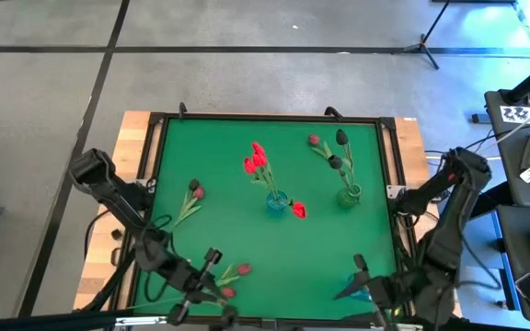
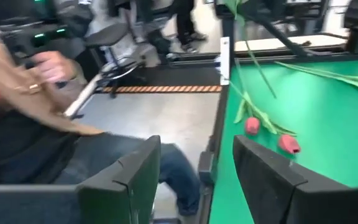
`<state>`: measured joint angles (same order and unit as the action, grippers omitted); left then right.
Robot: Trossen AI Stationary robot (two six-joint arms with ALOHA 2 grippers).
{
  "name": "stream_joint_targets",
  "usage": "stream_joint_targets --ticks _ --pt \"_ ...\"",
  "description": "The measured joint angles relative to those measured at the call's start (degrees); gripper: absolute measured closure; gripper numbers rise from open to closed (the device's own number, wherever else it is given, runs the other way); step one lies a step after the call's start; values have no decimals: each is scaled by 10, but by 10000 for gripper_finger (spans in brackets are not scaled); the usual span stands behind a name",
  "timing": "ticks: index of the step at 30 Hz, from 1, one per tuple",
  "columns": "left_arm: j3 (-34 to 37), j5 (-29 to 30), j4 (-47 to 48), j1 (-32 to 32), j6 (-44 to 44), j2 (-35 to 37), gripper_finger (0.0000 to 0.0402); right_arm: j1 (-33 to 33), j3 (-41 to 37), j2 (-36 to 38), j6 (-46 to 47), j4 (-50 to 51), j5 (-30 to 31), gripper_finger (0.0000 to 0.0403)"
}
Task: Sort flowers into vase by color
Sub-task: Put the black flower in the green vase
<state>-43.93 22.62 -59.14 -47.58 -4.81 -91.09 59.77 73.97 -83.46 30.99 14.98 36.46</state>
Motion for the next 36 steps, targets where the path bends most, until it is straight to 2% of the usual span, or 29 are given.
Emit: stream_joint_targets --ticks 3,6,10,13,16,20,24,29,32,36 --pt "-16 28 8 9 9 -19 392 -3 0 -36 -5 -34 39 201" --pt "-23 35 6 20 17 -34 392 -20 0 -81 -49 -93 86 201" --pt "-23 47 5 39 32 -42 392 -49 0 -143 -143 -214 147 201" --pt "-23 61 10 53 43 -42 392 -71 0 -184 -233 -326 160 201" --pt "-23 67 22 62 44 -42 392 -99 0 -218 -306 -431 160 201" --pt "-23 68 47 71 50 -42 392 -134 0 -242 -353 -518 135 201" --pt "-23 73 54 76 56 -42 392 -165 0 -243 -372 -545 73 201" --pt "-23 80 59 86 52 -42 392 -192 0 -243 -373 -554 56 206" --pt "-23 81 61 90 57 -42 392 -198 0 -243 -373 -551 40 235" --pt "-23 81 61 82 60 -42 392 -197 0 -243 -373 -549 39 305"
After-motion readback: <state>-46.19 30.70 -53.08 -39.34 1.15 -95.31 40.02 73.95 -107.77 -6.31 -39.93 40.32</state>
